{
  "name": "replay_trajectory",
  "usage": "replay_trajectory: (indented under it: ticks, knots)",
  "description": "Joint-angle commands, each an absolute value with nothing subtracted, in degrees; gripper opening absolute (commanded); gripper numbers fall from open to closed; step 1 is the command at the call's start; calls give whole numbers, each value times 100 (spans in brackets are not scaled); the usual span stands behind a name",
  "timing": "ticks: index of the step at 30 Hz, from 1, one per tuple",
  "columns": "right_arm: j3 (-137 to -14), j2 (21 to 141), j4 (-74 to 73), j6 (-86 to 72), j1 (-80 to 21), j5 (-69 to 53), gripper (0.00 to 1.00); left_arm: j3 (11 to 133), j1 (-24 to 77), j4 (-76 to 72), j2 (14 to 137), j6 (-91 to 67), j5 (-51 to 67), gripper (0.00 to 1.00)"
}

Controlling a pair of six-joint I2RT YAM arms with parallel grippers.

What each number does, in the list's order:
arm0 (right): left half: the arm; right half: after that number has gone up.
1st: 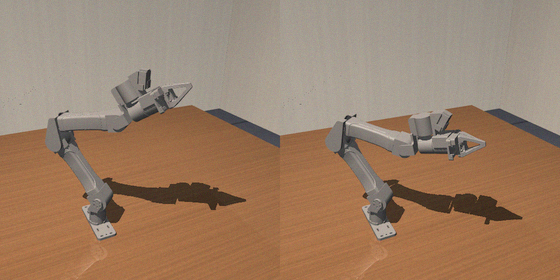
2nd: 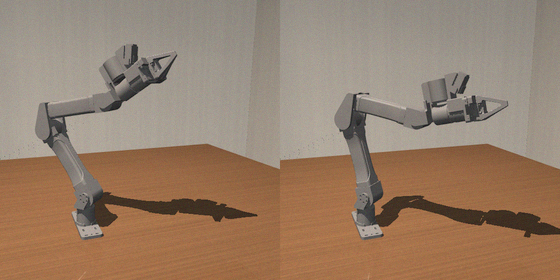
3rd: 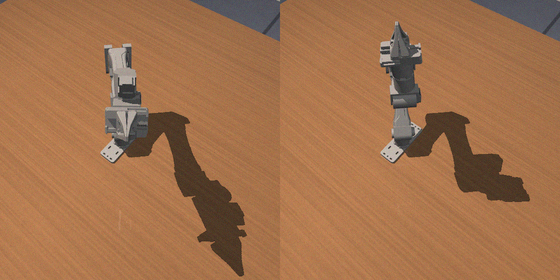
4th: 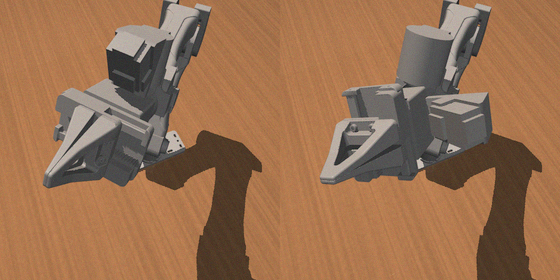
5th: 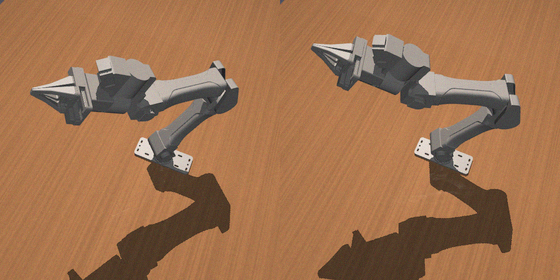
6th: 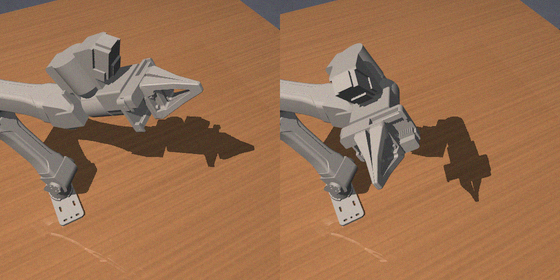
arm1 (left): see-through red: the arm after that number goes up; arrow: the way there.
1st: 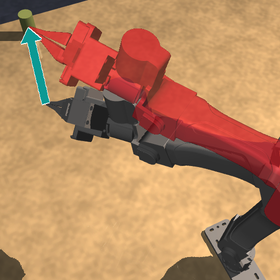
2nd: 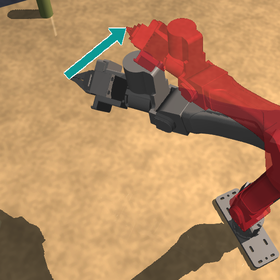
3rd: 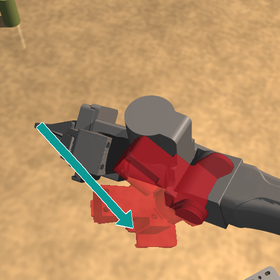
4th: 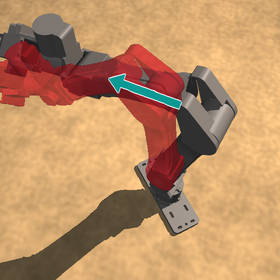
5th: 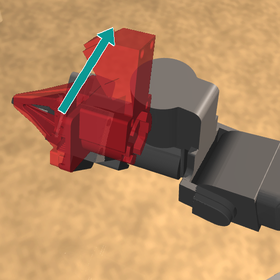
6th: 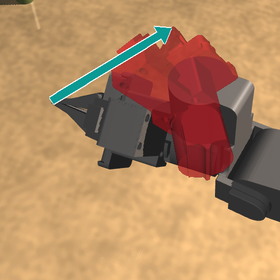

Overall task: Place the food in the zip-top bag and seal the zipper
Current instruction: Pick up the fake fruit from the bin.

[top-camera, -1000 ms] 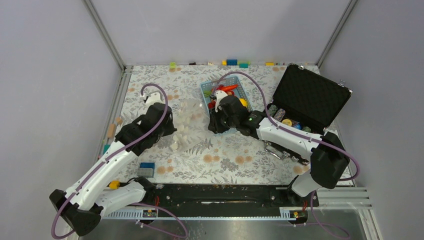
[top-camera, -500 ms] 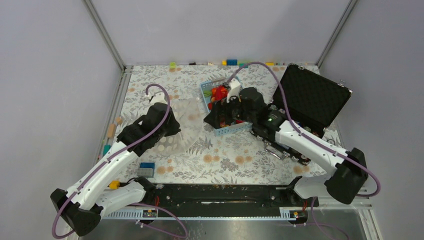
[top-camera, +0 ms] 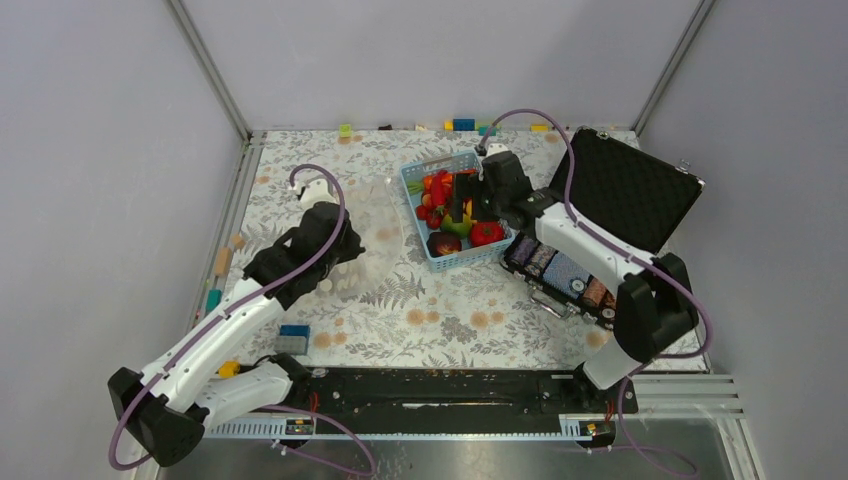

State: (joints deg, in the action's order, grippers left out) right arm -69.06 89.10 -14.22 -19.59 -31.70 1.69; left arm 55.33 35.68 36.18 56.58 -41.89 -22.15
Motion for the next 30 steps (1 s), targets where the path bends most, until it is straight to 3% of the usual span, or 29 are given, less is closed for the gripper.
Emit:
replay_trajectory:
  ticks: [1, 14, 26, 30]
  knots:
    - [-7770, 9407, -1471, -1728, -3173, 387, 100, 5470, 3542, 3279, 5651, -4260, -2619, 0]
    - [-9509, 11462, -1679, -2497, -3295, 659, 86, 5322, 3542, 2962, 5579, -4231, -2694, 0]
    - [-9340, 11246, -2091, -2321, -3895, 1962, 85, 5124, 3531, 2830, 5546, -4263, -2663, 0]
    - [-9197, 11159, -2278, -2954, -4083, 2293, 85, 5091, 3531, 2805, 5555, -4288, -2618, 0]
